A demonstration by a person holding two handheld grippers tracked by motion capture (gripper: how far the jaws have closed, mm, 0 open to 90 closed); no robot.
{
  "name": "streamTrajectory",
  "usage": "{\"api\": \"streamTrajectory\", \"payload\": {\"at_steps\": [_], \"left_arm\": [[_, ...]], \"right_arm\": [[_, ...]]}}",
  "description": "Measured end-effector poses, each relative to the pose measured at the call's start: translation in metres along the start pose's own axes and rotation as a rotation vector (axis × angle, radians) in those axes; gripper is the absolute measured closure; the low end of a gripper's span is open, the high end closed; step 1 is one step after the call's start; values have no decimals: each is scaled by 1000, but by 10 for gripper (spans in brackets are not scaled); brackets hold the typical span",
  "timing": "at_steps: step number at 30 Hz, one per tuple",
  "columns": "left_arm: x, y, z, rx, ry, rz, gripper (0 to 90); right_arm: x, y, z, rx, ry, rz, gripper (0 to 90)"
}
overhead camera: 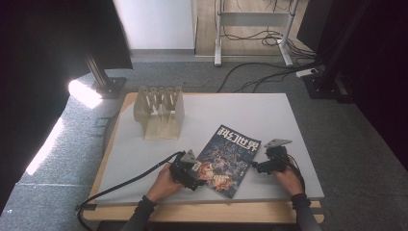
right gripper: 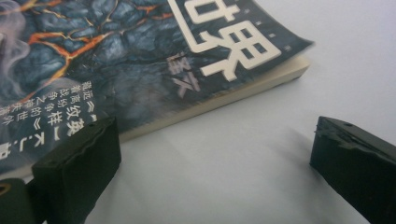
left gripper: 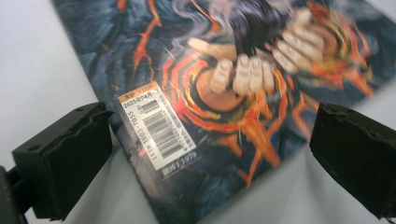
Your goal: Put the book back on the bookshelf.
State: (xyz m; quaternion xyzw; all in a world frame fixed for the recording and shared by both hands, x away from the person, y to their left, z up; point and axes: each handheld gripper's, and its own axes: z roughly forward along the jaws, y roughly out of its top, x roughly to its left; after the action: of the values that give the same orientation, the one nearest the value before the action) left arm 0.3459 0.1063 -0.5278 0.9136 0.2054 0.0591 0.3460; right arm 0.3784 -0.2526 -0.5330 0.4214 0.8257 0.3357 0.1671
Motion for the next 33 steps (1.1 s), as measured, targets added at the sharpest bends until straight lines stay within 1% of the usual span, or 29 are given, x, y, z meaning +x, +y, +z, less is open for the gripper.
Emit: {"api": "streamTrajectory", "payload": {"at_steps": [1, 3, 4, 5, 6, 9, 10, 11, 12, 13, 14, 15, 16, 17, 19, 21, 23, 24, 25, 27, 28, 30, 33], "left_arm": [[-4, 0, 0, 11, 6, 19, 0], [-4, 1, -1, 19, -1, 21, 0], [-1, 2, -3, 25, -31, 22, 0], [-1, 2, -3, 25, -31, 22, 0], [2, 2, -4, 30, -44, 25, 0], [13, 4, -8, 45, -22, 31, 0], [13, 4, -8, 45, -22, 31, 0], [21, 4, -11, 50, -15, 25, 0], [21, 4, -11, 50, -15, 25, 0], [26, 4, -14, 46, -11, 17, 0], [33, 3, -18, 46, 4, 15, 0], [33, 3, -18, 46, 4, 15, 0], [38, 3, -21, 47, 12, 12, 0], [45, 2, -24, 49, 31, 2, 0], [53, 1, -27, 51, 49, -8, 0], [61, 0, -29, 45, 59, -28, 0], [67, -2, -27, 46, 63, -44, 0], [67, -2, -27, 46, 63, -44, 0], [70, -3, -22, 62, 71, -49, 0], [71, -4, -16, 74, 70, -43, 0], [72, -5, -14, 69, 60, -48, 0], [72, -5, -14, 62, 61, -51, 0], [69, -7, -14, 48, 57, -42, 0]], "right_arm": [[-2, 1, 0, 4, -3, 5, 0], [-3, 1, 0, 4, -3, 6, 0], [-4, 1, 1, 2, 3, 13, 0], [-4, 1, 1, 2, 3, 13, 0], [-4, 1, 2, 2, 4, 13, 0], [-7, 4, 4, 0, 15, 30, 0], [-7, 4, 4, 0, 15, 30, 0], [-7, 7, 5, 7, 13, 28, 0], [-7, 7, 5, 7, 13, 28, 0], [-7, 7, 6, 8, 10, 30, 0], [-8, 10, 8, 11, 5, 37, 0], [-8, 10, 8, 11, 5, 37, 0], [-8, 12, 10, 14, 4, 37, 0], [-9, 13, 10, 15, 2, 35, 0], [-9, 15, 12, 19, 1, 37, 0], [-10, 17, 14, 20, 1, 38, 0], [-11, 18, 15, 17, -13, 43, 0], [-11, 18, 15, 17, -13, 43, 0], [-13, 19, 17, 13, -20, 49, 0], [-14, 20, 17, 13, -21, 54, 0], [-14, 20, 18, 12, -23, 52, 0], [-15, 21, 18, 13, -26, 50, 0], [-16, 23, 20, 16, -24, 54, 0]]}}
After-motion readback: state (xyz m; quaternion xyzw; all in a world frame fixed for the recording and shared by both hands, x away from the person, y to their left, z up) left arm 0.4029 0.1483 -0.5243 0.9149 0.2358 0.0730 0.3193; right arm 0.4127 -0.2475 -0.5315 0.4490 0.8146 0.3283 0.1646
